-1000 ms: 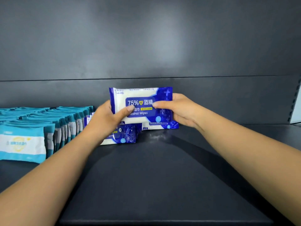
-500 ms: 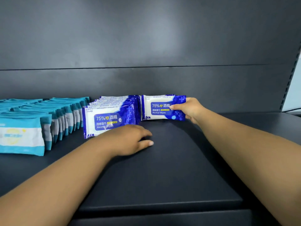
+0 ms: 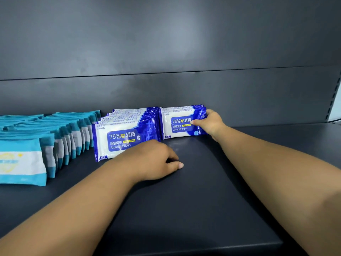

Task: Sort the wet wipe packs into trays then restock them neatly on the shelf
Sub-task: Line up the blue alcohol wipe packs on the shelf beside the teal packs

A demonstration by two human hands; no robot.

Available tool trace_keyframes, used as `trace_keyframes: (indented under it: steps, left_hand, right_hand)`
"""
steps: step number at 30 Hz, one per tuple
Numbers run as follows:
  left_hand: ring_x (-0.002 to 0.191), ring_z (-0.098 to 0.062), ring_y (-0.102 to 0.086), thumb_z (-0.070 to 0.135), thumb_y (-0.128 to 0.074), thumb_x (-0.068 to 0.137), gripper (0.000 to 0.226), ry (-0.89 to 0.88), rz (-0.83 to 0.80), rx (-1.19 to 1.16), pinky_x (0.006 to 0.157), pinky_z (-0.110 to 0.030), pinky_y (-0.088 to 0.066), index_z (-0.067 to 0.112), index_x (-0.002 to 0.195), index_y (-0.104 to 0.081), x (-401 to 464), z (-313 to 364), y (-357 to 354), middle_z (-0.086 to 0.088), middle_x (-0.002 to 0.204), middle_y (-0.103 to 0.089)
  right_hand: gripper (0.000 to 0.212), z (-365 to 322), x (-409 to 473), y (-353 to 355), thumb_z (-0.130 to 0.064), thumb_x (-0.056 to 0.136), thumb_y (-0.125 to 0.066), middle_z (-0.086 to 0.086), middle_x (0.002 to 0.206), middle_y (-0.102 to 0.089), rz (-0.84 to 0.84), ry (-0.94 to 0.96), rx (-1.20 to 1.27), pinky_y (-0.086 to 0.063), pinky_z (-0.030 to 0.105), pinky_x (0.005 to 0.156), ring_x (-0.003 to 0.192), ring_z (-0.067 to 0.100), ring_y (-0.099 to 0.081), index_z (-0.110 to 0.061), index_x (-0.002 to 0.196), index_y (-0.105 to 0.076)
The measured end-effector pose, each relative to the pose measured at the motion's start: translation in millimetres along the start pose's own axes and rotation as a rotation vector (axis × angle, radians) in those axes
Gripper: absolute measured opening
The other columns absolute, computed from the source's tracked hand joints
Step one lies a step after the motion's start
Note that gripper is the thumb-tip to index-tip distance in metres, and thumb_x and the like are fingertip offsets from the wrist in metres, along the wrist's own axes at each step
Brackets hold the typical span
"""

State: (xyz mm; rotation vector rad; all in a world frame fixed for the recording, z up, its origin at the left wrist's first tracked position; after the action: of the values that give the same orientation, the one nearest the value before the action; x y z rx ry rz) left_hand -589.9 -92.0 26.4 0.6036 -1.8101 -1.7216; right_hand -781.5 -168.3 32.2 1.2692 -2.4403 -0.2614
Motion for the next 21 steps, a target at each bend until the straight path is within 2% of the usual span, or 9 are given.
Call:
trace_keyframes:
  steps: [6, 11, 16, 19, 21]
  left_hand:
    - [0.106, -0.008, -0.055, 0.05, -0.044, 0.092, 0.032, 0.008, 0.001, -0.025, 0.091, -0.028, -0.045, 0.035, 0.112, -0.065, 2.5, -4.5, 0.9, 0.015, 0.114, -0.064]
    - [0.102, -0.01, -0.057, 0.05, -0.041, 0.092, 0.035, 0.045, 0.009, -0.007, 0.09, -0.03, -0.046, 0.032, 0.111, -0.065, -0.8, -2.6, 2.3, 0.01, 0.109, -0.066]
    - [0.106, -0.018, -0.055, 0.048, -0.04, 0.094, 0.034, 0.134, 0.092, 0.059, 0.09, -0.032, -0.045, 0.028, 0.112, -0.062, -15.1, 5.2, 17.4, 0.003, 0.115, -0.063]
    - [0.101, -0.018, -0.055, 0.046, -0.039, 0.094, 0.035, 0.135, 0.178, 0.08, 0.087, -0.031, -0.045, 0.024, 0.108, -0.063, -35.9, 27.1, 36.7, 0.002, 0.11, -0.064]
    - [0.103, -0.018, -0.053, 0.044, -0.041, 0.094, 0.034, 0.137, 0.258, 0.095, 0.086, -0.03, -0.044, 0.023, 0.109, -0.063, -56.1, 49.7, 51.0, 0.001, 0.109, -0.063]
  right_hand:
    - [0.048, 8.3, 2.0, 1.4, -0.024, 0.079, -0.074, 0.007, 0.12, -0.06, 0.024, 0.003, -0.104, -0.043, 0.031, 0.09, 0.109, 0.023, -0.057, -0.008, 0.118, -0.051]
    - [0.067, 1.8, -13.8, 20.8, -0.03, 0.08, -0.072, 0.009, 0.138, -0.043, 0.074, 0.044, -0.238, -0.035, 0.031, 0.1, 0.126, 0.023, -0.043, -0.007, 0.134, -0.039]
    - [0.045, -35.5, -64.8, 39.4, -0.026, 0.086, -0.062, 0.004, 0.134, -0.048, -0.05, 0.297, -0.609, -0.039, 0.031, 0.095, 0.121, 0.021, -0.047, -0.017, 0.128, -0.048]
    - [0.042, -65.2, -117.7, 60.0, -0.032, 0.09, -0.056, 0.0, 0.134, -0.049, -0.109, 0.527, -0.814, -0.037, 0.031, 0.097, 0.123, 0.021, -0.043, -0.019, 0.129, -0.048]
    - [0.04, -76.3, -157.1, 83.3, -0.035, 0.092, -0.053, 0.0, 0.133, -0.05, -0.102, 0.649, -0.863, -0.035, 0.03, 0.097, 0.123, 0.021, -0.042, -0.018, 0.128, -0.048]
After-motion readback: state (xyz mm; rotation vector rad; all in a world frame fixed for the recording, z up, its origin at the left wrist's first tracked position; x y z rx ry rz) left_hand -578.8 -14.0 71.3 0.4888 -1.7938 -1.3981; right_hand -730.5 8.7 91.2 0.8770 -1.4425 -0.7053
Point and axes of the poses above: each hand's wrist, its own x-axis towards the middle knuckle, its own y-axis out of the back of the hand, z = x × y, the point moved 10 cm from there along x, towards the middle knuckle
